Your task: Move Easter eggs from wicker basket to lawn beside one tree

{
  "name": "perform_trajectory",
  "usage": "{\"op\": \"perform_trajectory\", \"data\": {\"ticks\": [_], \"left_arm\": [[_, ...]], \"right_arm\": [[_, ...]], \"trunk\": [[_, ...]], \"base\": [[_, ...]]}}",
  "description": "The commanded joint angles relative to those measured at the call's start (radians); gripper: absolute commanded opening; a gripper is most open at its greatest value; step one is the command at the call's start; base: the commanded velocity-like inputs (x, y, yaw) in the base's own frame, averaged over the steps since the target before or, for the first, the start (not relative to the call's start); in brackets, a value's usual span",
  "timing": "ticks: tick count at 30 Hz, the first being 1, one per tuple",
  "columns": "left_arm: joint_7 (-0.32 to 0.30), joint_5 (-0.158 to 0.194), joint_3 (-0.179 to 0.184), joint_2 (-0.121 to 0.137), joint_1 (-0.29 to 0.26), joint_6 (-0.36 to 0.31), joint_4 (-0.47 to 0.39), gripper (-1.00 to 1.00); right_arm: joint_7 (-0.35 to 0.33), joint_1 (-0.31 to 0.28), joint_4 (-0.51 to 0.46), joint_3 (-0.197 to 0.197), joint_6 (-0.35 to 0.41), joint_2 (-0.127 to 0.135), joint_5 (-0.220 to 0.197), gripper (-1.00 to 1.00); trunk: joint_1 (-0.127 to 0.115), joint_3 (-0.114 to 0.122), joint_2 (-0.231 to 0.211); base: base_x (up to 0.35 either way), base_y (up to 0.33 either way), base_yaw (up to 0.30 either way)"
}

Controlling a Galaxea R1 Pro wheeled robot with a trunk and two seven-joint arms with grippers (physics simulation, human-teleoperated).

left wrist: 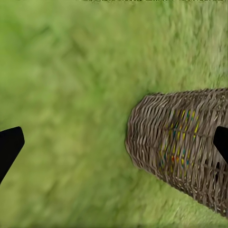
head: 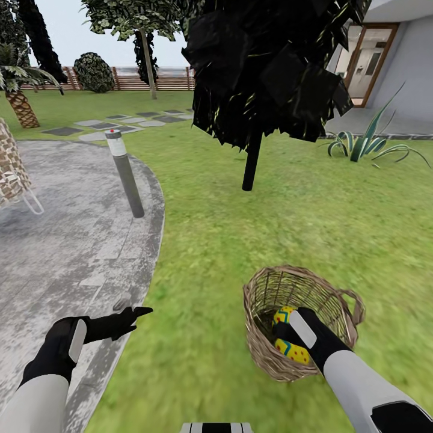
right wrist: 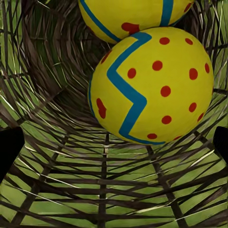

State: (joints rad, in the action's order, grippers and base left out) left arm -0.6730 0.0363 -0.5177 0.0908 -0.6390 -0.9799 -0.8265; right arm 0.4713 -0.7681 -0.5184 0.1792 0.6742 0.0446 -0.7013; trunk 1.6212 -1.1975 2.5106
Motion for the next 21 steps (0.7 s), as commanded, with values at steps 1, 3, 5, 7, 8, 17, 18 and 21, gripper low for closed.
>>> {"op": "perform_trajectory", "data": {"ticks": [1,3,5,7,8,17,18,21], "left_arm": [[0.000,0.004,-0.002,0.000,-0.001,-0.008,0.000,1.00],[0.000,0.004,-0.002,0.000,-0.001,-0.008,0.000,1.00],[0.000,0.004,-0.002,-0.001,-0.001,-0.008,0.000,1.00],[0.000,0.004,-0.002,-0.001,-0.001,-0.008,0.000,1.00],[0.000,0.004,-0.002,-0.001,-0.001,-0.008,0.000,1.00],[0.000,0.004,-0.002,0.001,-0.001,-0.008,0.000,1.00],[0.000,0.004,-0.002,0.001,-0.001,-0.008,0.000,1.00],[0.000,0.004,-0.002,0.001,-0.001,-0.008,0.000,1.00]], "right_arm": [[0.009,0.000,-0.002,0.008,0.003,0.001,-0.010,1.00],[0.010,0.000,-0.002,0.008,0.003,0.001,-0.010,1.00],[0.010,0.000,-0.002,0.008,0.006,0.001,-0.010,1.00],[0.010,0.000,-0.002,0.008,0.007,0.002,-0.010,1.00],[0.010,0.000,-0.002,0.008,0.007,0.002,-0.010,1.00],[0.012,0.000,0.000,0.009,0.008,0.004,-0.010,1.00],[0.012,0.000,0.000,0.009,0.007,0.004,-0.010,1.00],[0.012,0.000,0.000,0.009,0.007,0.004,-0.010,1.00]], "trunk": [[0.000,-0.001,0.000],[0.000,-0.001,0.000],[0.000,-0.001,0.000],[0.000,-0.001,0.000],[0.000,-0.001,0.000],[0.000,-0.001,0.000],[0.000,-0.001,0.000],[0.000,-0.001,0.000]], "base": [[0.092,0.000,0.000],[0.053,0.000,0.000],[0.022,0.000,0.000],[0.011,0.000,0.000],[0.007,0.000,0.000],[0.001,0.000,0.000],[0.000,0.000,0.000],[0.055,-0.022,0.000]]}}
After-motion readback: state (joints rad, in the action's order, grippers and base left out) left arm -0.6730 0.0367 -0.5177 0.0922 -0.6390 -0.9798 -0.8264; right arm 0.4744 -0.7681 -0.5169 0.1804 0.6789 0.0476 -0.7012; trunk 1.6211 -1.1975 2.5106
